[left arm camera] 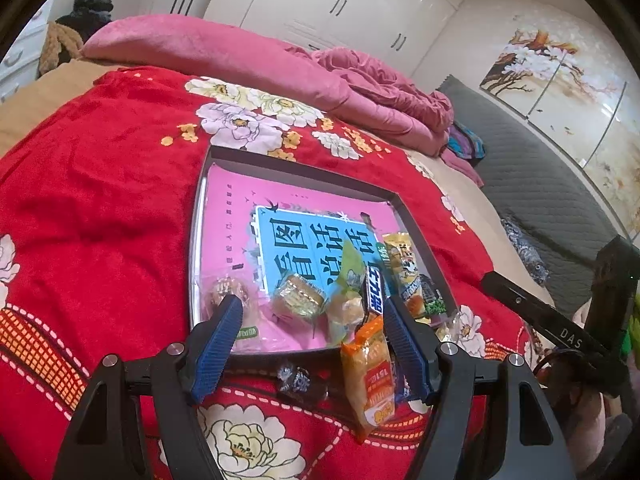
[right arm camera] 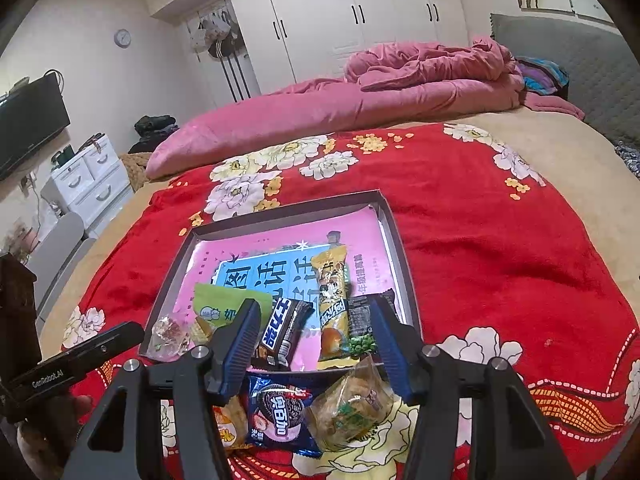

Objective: Organize snacks
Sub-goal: 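Withdraw both tools from the tray back to the remaining snacks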

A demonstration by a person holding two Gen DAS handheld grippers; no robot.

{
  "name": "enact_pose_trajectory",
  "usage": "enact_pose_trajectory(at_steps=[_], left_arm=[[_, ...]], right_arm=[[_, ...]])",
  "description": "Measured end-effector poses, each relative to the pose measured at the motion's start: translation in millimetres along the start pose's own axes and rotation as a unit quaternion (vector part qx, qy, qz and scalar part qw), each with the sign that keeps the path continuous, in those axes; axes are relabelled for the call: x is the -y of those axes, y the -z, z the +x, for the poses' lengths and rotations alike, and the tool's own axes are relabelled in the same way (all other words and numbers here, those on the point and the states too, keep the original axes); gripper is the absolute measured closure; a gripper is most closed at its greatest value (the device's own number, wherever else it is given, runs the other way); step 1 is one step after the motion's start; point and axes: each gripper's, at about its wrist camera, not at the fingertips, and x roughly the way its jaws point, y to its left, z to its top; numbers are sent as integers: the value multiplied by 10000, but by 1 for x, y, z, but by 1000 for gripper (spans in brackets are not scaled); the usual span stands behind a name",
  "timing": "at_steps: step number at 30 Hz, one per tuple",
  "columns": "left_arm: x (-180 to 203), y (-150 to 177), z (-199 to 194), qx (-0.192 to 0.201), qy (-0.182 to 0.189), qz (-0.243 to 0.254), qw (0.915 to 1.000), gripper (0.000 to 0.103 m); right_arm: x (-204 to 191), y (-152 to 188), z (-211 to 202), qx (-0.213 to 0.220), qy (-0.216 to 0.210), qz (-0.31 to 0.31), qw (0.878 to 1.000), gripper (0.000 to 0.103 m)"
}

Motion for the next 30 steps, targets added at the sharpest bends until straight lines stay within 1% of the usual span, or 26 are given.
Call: enact_pose_trajectory(at_steps=[10,23,30], left_arm=[[7,8,-7,-132,102,3,9999,28],[11,18,-11,-247,35,51,9997,28],[22,28,-9,-364,52,135,9992,28]], right_arm=[[0,6,-11,11,-3,-92,10000,42],[5,17,-19,-21,32,-119,9999,39],[8,25,-23,-102,54,-155,9998,39]])
